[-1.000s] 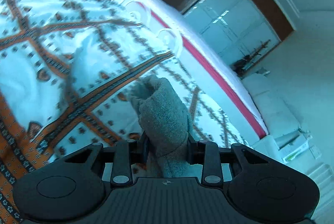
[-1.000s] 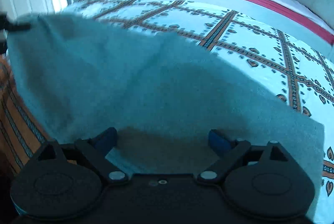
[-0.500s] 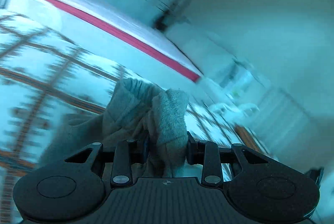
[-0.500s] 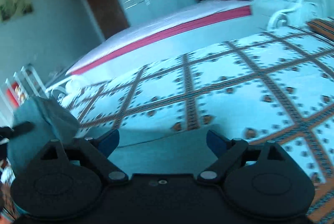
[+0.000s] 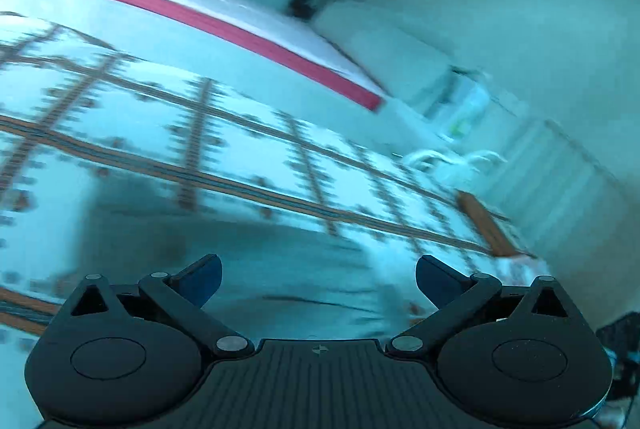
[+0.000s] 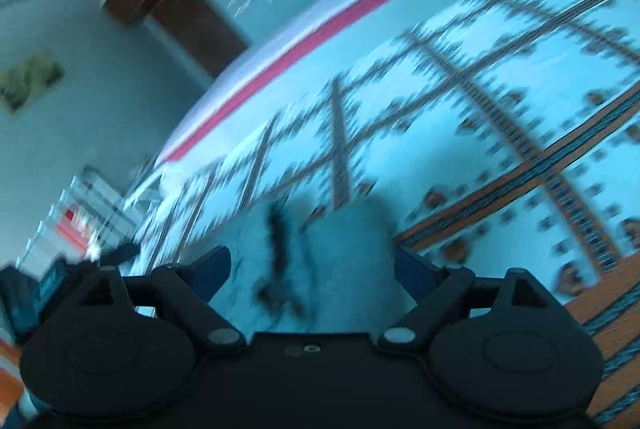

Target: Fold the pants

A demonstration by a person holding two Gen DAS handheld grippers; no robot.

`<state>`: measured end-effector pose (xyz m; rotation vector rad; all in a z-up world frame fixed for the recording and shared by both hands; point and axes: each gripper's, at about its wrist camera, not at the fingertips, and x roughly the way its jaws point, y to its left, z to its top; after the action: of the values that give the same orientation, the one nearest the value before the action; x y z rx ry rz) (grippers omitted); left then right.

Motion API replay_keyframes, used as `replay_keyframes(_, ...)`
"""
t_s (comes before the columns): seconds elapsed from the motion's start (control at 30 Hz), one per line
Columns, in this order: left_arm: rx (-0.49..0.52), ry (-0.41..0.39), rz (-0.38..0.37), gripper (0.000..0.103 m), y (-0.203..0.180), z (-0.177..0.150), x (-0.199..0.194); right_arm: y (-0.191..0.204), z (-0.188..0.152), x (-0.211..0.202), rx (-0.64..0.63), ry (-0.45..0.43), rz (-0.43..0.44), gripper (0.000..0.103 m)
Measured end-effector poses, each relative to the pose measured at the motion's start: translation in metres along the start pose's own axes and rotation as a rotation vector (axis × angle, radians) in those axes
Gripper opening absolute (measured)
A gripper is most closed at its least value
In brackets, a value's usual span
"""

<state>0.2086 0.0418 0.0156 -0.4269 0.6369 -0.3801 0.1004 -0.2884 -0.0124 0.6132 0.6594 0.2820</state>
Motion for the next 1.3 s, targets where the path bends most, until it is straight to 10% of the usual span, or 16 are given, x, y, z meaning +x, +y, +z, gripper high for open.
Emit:
replay_keyframes(0.4, 0.018, 0.006, 0.196, 0.102, 0.076, -0.002, -0.059, 0.017, -0.025, 0.076, 0.152, 0.223, 0.05, 0.074)
replay_keyframes(0.83, 0.061, 0.025, 0.275, 0.102, 0.089, -0.007, -0.064, 0.037, -0.026, 0.098, 0.101, 0.168, -0.083, 0.059)
replay_keyframes(1.07, 0.052, 0.04, 0.286, 0.103, 0.094, -0.008, -0.061, 0.055, -0.031, 0.113, -0.028, 0.244, -0.046, 0.096)
replay_keyframes(1.17, 0.053, 0.047, 0.289, 0.103, 0.092, -0.01, -0.058, 0.064, -0.032, 0.111, -0.102, 0.218, -0.108, 0.059)
replay_keyframes(1.3, 0.05, 0.061, 0.3, 0.103, 0.092, -0.012, -0.053, 0.061, -0.018, 0.085, -0.045, 0.14, 0.031, 0.018)
